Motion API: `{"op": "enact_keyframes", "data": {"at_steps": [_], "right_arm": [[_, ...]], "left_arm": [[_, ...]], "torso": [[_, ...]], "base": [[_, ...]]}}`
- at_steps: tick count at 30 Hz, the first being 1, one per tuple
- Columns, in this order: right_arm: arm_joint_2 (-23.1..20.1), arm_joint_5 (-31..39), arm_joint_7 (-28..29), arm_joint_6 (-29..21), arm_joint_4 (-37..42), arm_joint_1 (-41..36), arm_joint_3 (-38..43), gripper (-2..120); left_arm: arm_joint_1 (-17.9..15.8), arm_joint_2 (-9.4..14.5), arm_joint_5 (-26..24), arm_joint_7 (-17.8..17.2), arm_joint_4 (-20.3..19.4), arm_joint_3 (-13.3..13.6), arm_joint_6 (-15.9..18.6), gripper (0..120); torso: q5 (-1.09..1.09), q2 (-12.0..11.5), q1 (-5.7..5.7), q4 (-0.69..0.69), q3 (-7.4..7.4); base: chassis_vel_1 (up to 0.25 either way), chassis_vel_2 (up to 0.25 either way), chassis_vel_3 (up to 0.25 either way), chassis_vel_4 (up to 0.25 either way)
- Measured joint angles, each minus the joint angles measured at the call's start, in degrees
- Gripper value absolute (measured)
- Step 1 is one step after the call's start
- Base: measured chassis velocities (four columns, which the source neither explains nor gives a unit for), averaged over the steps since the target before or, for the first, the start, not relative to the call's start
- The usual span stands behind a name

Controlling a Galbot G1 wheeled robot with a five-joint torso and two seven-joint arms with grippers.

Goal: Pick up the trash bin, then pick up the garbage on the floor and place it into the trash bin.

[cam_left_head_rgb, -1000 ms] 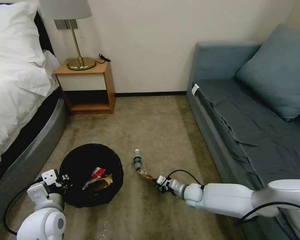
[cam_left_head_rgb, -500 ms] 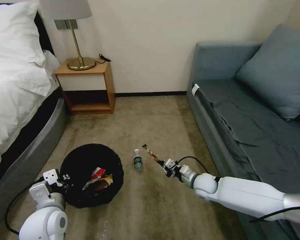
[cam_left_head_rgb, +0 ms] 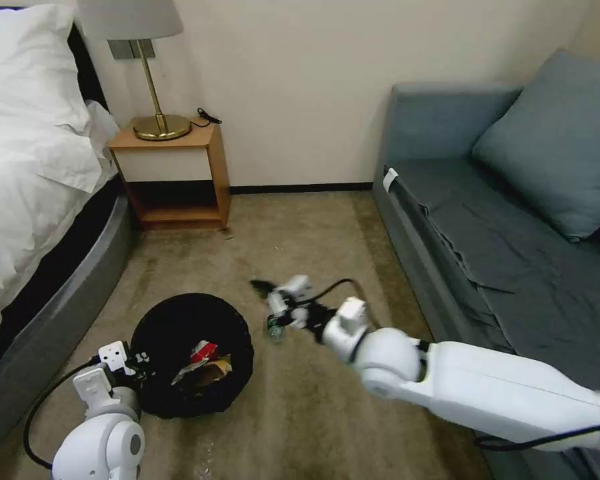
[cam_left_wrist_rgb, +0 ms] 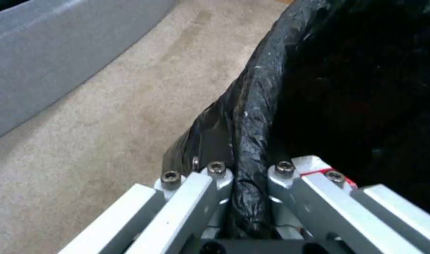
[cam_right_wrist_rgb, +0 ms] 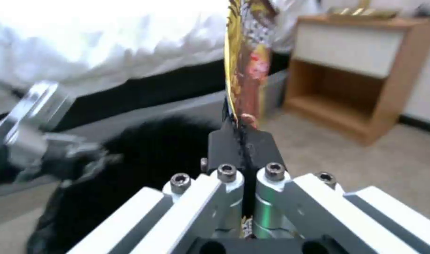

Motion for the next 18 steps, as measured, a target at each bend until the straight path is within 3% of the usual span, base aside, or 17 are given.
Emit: {"op": "enact_keyframes", "data": {"at_steps": [3, 7, 12, 18], "right_arm": [[1.35, 0.0, 0.47, 0.0, -0.9, 0.35, -1.39, 0], [8.53, -0.75, 2.11, 0.31, -6.57, 0.1, -6.04, 0], [12.26, -2.18, 3.3, 0.32, -9.94, -0.39, -7.61, 0], [12.55, -3.0, 4.04, 0.02, -10.24, -0.69, -7.93, 23]], "left_arm": [[0.01, -0.01, -0.04, 0.0, -0.13, -0.01, -0.01, 3], [0.08, -0.29, -0.26, 0.04, -0.98, -0.06, -0.02, 3], [0.13, -0.49, -0.26, 0.04, -1.54, -0.07, -0.03, 3], [0.17, -0.55, -0.31, 0.04, -1.89, -0.14, 0.0, 3]], "torso": [[0.0, 0.0, 0.0, 0.0, 0.0], [0.04, 0.0, 0.0, -0.01, 0.0], [0.01, 0.0, 0.0, 0.0, 0.0], [0.01, 0.0, 0.0, -0.01, 0.0]], "base": [[0.0, 0.0, 0.0, 0.0], [0.0, 0.0, 0.0, 0.0], [0.0, 0.0, 0.0, 0.0], [0.0, 0.0, 0.0, 0.0]]}}
